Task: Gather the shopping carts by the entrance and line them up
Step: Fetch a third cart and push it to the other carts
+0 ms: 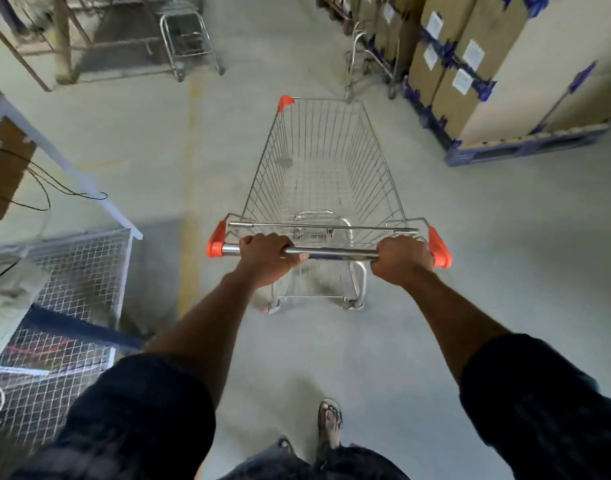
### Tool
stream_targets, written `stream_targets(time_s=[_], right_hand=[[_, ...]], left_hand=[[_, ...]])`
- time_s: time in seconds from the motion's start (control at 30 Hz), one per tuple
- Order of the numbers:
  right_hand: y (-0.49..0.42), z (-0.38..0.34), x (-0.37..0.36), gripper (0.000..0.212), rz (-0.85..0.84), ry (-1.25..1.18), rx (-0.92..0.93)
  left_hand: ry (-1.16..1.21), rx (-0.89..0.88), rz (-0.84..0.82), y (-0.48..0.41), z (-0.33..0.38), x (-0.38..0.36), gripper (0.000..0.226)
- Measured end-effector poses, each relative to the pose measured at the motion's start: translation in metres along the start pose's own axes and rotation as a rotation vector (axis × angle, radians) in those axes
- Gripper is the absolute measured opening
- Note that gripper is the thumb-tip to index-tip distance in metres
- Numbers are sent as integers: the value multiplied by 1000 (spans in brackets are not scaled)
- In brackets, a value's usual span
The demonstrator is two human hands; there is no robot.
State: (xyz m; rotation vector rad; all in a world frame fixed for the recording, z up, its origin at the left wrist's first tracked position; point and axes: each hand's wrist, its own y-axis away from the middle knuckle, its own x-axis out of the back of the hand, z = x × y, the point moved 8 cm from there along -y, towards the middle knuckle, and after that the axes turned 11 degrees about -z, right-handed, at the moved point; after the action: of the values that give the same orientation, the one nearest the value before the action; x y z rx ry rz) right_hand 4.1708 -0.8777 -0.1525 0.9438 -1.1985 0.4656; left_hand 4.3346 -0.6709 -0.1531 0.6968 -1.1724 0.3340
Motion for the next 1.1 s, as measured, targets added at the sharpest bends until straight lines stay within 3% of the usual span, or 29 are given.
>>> stream_targets(time_s=[0.17, 0.53, 0.73, 1.0, 1.1], right_hand=[[15, 33, -8, 27, 8, -16, -134], [19, 35, -10, 15, 48, -99, -360], [-28, 50, 17, 19, 66, -109, -377], [-116, 135, 47, 13, 52, -146, -442], [-152, 155, 58, 21, 72, -143, -464]], left_hand=[[-23, -132, 53, -22, 31, 2, 45], [-16, -367, 46, -98, 42, 32, 37], [0, -402, 46, -174, 51, 54, 34], [-16, -426, 33, -277, 112, 73, 36], [-32, -447, 17, -322, 126, 84, 37]])
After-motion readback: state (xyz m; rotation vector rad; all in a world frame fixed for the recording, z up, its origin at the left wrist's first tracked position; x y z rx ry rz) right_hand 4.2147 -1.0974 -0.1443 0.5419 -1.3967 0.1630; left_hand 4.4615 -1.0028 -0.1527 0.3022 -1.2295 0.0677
